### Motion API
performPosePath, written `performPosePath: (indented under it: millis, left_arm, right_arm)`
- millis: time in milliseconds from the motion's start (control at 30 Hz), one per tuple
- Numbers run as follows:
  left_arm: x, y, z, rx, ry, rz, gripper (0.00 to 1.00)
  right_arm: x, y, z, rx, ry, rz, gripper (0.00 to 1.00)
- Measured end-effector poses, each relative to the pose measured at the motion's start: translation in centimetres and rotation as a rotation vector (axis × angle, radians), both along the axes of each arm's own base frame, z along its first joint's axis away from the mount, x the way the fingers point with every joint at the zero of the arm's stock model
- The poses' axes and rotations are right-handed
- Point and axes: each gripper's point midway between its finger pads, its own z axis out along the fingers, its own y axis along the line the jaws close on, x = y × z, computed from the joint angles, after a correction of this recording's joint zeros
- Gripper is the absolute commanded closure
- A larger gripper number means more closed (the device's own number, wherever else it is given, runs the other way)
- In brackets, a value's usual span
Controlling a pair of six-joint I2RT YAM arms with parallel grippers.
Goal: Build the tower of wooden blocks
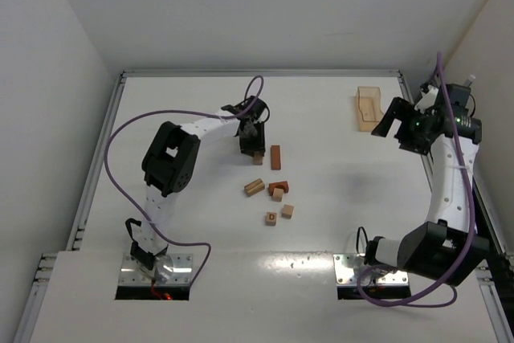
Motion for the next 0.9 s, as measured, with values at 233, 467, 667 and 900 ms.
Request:
performPosePath:
  millis: [233, 467, 667, 900]
  left_arm:
    - [-0.1, -1.4, -0.2, -0.018, -0.005, -0.022, 1.00]
    - [-0.6, -2.4, -0.2, -0.032, -0.003, -0.039, 1.00]
    - [-1.2, -3.0, -0.2, -0.048, -0.004, -0.040, 1.00]
    - [-2.0, -3.0, -0.2, -0.054, -0.004, -0.043, 1.00]
  right_arm:
    - [0.4, 0.8, -0.7, 0.007, 0.021, 0.030, 0.07]
    - [0.8, 1.0, -1.4, 0.008, 0.046, 0.042, 0.07]
    - [1.0, 1.0, -1.4, -0.001, 0.043, 0.043, 0.07]
    - [1.4, 1.1, -1.2, -0.006, 0.027, 0.049, 0.07]
